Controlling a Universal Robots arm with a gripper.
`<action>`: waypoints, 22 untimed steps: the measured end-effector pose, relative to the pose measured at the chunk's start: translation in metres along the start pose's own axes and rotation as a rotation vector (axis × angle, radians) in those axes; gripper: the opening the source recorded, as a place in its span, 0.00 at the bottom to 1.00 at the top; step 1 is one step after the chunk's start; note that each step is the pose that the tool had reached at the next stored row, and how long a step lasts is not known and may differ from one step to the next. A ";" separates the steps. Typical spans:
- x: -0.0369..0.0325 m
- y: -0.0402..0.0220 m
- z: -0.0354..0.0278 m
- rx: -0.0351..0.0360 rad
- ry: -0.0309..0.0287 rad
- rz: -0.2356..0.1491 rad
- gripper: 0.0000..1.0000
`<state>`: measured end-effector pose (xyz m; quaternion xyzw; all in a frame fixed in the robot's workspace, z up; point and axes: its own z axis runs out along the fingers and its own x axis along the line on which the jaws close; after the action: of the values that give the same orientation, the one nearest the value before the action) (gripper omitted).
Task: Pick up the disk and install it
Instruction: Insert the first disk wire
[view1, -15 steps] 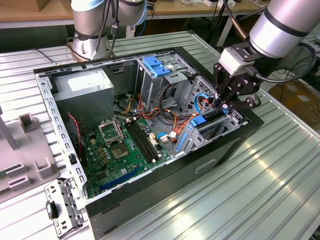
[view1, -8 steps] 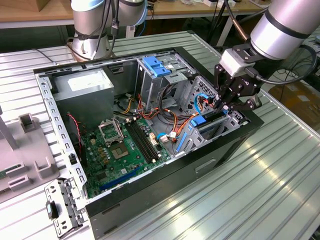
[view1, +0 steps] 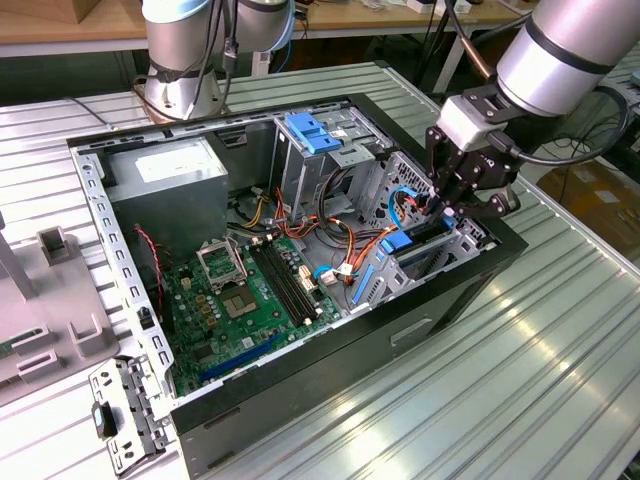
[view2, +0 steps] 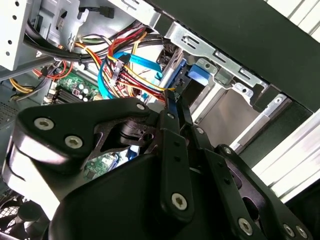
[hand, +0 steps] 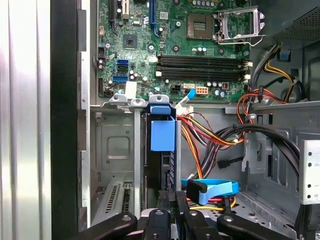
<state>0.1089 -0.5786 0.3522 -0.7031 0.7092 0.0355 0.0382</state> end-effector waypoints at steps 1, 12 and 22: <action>0.0003 -0.0004 0.0001 0.0000 0.0001 0.000 0.17; 0.0016 -0.0011 0.0043 0.0000 0.0002 0.000 0.17; 0.0026 0.0038 0.0091 0.0000 0.0003 0.000 0.17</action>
<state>0.1052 -0.5802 0.3428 -0.7031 0.7092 0.0354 0.0381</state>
